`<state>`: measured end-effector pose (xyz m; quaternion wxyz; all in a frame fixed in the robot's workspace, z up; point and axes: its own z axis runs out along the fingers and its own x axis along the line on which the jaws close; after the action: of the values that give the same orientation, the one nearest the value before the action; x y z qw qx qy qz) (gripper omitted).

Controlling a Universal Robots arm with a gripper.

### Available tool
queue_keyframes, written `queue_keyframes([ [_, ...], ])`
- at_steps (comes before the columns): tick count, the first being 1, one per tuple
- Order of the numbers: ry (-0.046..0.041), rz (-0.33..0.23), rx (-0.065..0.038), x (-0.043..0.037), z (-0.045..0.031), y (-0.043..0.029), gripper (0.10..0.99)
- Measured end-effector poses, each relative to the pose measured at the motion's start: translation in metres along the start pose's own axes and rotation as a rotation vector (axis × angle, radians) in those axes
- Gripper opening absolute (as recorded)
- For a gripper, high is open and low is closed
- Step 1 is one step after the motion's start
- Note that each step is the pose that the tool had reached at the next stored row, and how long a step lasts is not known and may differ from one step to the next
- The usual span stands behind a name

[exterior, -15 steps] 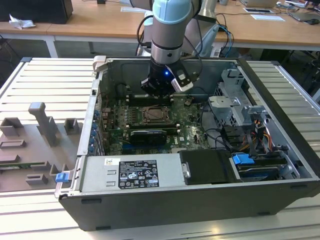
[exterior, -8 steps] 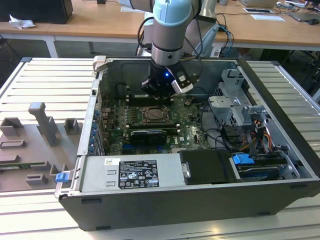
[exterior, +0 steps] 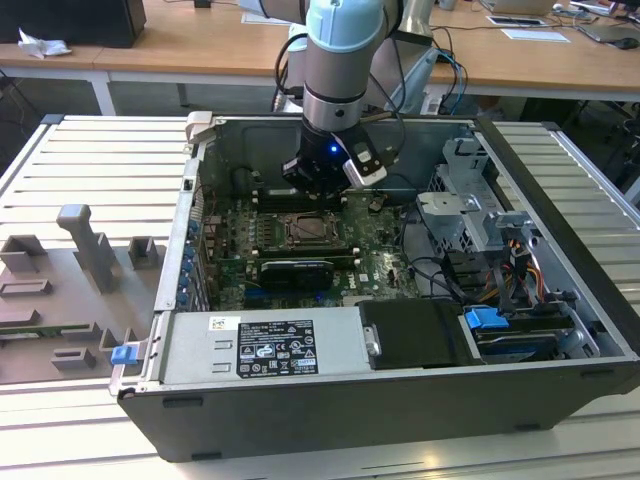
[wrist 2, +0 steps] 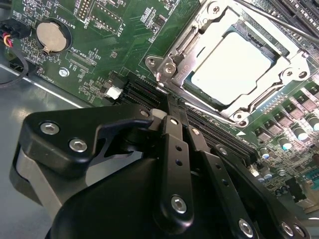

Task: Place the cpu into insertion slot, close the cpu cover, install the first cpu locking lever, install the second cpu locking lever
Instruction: 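Install the first cpu locking lever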

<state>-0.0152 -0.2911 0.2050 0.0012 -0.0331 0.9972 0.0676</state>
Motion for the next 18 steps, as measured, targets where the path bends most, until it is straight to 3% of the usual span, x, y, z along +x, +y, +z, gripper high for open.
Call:
queue_keyframes([
  [18, 0.0002, 0.002, 0.003, 0.0000, 0.0005, -0.0001, 0.106],
])
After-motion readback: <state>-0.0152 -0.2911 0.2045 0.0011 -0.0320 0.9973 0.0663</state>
